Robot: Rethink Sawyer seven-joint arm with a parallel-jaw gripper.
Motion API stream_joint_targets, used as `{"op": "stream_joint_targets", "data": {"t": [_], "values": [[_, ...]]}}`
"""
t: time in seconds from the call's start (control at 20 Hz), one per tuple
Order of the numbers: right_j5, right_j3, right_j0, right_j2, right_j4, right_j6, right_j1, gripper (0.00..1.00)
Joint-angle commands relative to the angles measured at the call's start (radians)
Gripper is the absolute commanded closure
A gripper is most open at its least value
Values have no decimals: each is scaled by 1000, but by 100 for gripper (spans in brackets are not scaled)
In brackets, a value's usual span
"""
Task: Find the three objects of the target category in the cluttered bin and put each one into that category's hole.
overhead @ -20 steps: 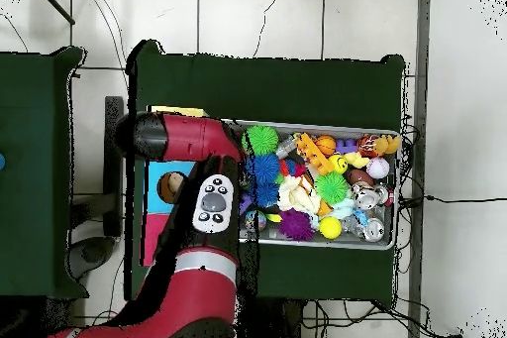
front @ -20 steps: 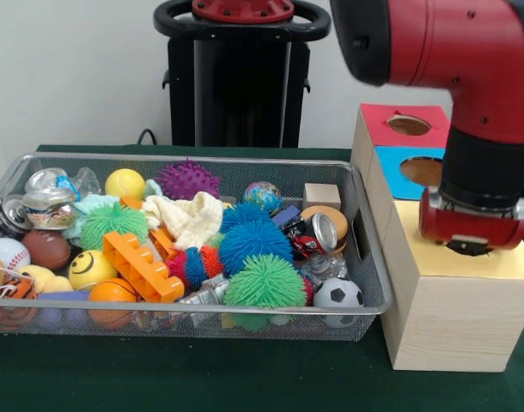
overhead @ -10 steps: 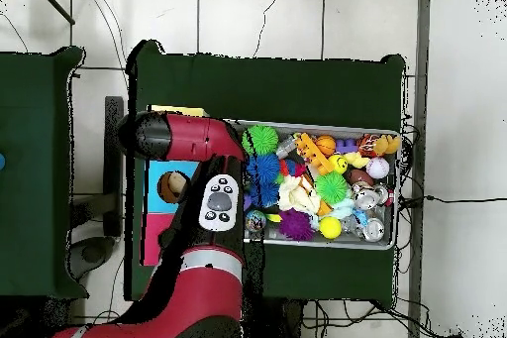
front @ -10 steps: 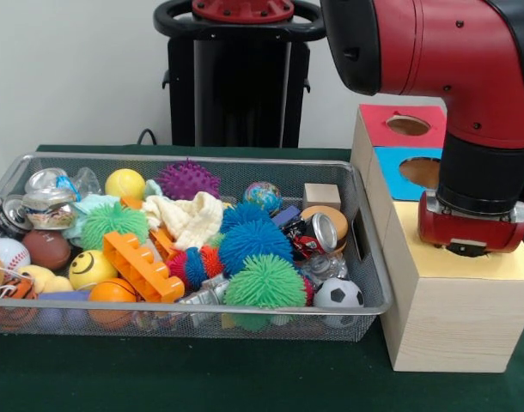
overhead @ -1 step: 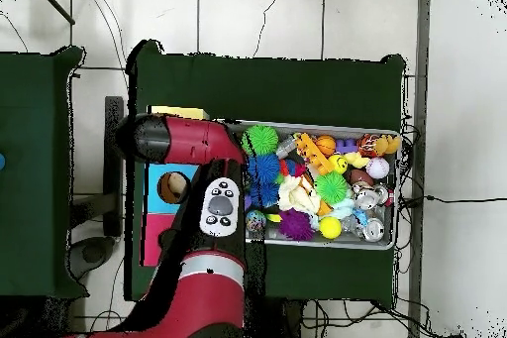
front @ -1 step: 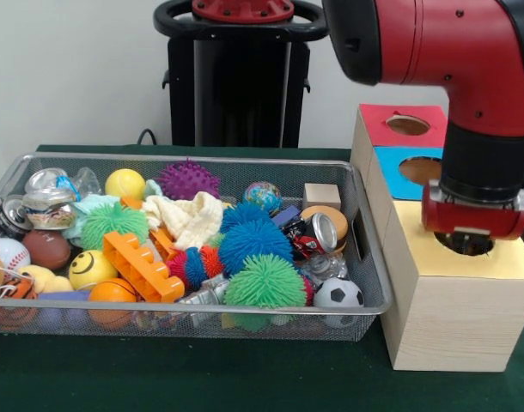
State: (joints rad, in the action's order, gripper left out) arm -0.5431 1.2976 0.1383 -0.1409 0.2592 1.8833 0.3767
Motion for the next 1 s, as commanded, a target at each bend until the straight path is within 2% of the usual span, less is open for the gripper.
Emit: {"op": "stream_joint_targets", "data": {"t": [0.05, 0.25, 0.4, 0.6, 0.75, 1.0], "values": [[-211, 110, -12, 54, 7, 104, 169, 100], [-257, 82, -3, 34, -8, 115, 180, 100], [-258, 71, -14, 47, -10, 108, 176, 100], [-187, 67, -24, 55, -20, 102, 168, 100], [-140, 73, -10, 34, -34, 125, 174, 100], [-149, 61, -11, 42, -37, 128, 150, 100]]}}
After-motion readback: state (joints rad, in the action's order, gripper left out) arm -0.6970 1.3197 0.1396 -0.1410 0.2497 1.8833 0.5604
